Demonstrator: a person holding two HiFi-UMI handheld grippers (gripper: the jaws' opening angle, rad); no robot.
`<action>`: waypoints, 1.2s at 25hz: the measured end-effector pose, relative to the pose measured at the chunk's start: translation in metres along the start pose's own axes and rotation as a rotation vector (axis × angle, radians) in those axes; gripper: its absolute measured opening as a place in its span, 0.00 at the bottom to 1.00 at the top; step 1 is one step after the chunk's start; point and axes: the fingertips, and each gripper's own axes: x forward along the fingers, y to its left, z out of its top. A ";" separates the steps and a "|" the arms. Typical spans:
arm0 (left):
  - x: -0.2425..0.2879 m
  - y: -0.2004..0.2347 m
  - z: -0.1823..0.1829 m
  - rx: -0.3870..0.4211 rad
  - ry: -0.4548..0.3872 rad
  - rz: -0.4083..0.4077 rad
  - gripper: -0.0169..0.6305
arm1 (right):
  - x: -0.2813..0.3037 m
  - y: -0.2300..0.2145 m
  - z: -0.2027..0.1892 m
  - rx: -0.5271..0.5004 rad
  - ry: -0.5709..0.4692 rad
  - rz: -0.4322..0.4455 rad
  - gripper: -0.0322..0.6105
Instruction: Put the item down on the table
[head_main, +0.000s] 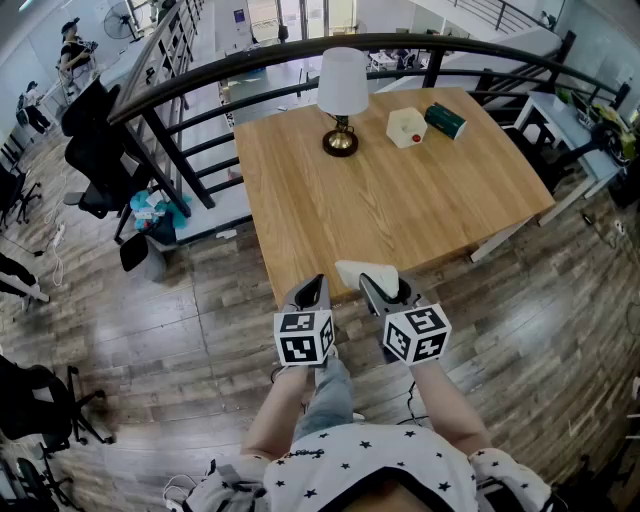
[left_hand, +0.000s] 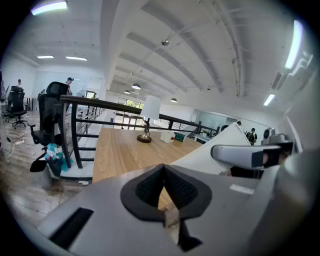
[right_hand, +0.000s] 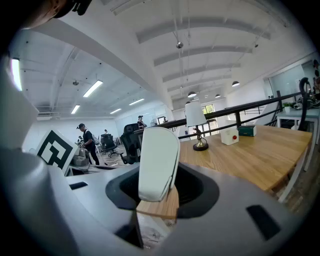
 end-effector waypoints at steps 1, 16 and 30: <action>-0.020 -0.012 -0.016 -0.008 0.008 0.001 0.04 | -0.023 0.007 -0.011 0.007 -0.003 -0.007 0.27; -0.191 -0.117 -0.117 -0.024 0.018 -0.029 0.04 | -0.205 0.082 -0.089 0.008 -0.013 -0.013 0.27; -0.201 -0.125 -0.115 -0.048 -0.004 -0.021 0.04 | -0.221 0.091 -0.086 -0.058 -0.013 0.018 0.28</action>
